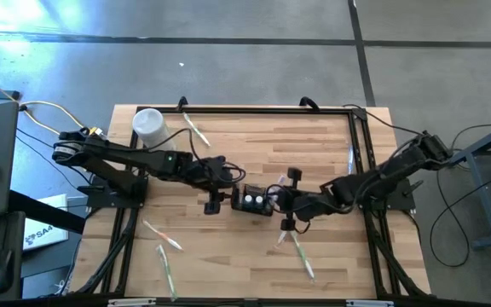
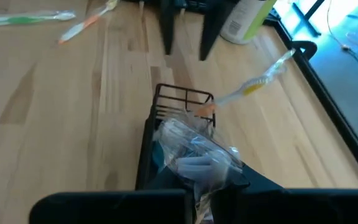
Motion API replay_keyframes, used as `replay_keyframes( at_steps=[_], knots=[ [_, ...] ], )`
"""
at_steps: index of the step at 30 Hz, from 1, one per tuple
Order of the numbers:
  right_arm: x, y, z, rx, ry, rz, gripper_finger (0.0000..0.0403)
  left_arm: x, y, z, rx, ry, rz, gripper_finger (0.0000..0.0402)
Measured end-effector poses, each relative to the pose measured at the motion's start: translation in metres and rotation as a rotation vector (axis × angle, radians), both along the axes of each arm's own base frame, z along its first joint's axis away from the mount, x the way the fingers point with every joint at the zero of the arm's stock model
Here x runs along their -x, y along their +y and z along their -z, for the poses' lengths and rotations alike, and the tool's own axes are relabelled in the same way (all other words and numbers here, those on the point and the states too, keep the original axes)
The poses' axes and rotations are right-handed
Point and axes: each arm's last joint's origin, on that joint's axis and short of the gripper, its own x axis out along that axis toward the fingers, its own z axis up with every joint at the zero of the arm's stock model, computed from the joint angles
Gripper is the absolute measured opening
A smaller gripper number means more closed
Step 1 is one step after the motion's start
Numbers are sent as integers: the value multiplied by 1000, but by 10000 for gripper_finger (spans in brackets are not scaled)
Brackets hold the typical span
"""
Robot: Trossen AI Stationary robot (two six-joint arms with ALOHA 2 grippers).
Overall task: Pick & Place toothbrushing station
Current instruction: Put the purple toothbrush into the toothbrush organizer
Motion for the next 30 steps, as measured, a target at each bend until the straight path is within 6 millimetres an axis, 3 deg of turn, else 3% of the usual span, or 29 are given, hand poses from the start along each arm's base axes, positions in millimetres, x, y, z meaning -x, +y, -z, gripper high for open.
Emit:
replay_keyframes(
  at_steps=[8, 17, 30],
  knots=[
    [-9, -8, 9, -60, 33, -5, 8, -3, -8, -5, 83, -53, 107, 159],
    [-21, -12, 25, -91, 78, -7, 8, -1, -34, -8, 91, -93, 193, 159],
    [-22, -13, 27, -134, 81, 9, 21, 4, -53, -8, 109, -84, 240, 159]
  ],
)
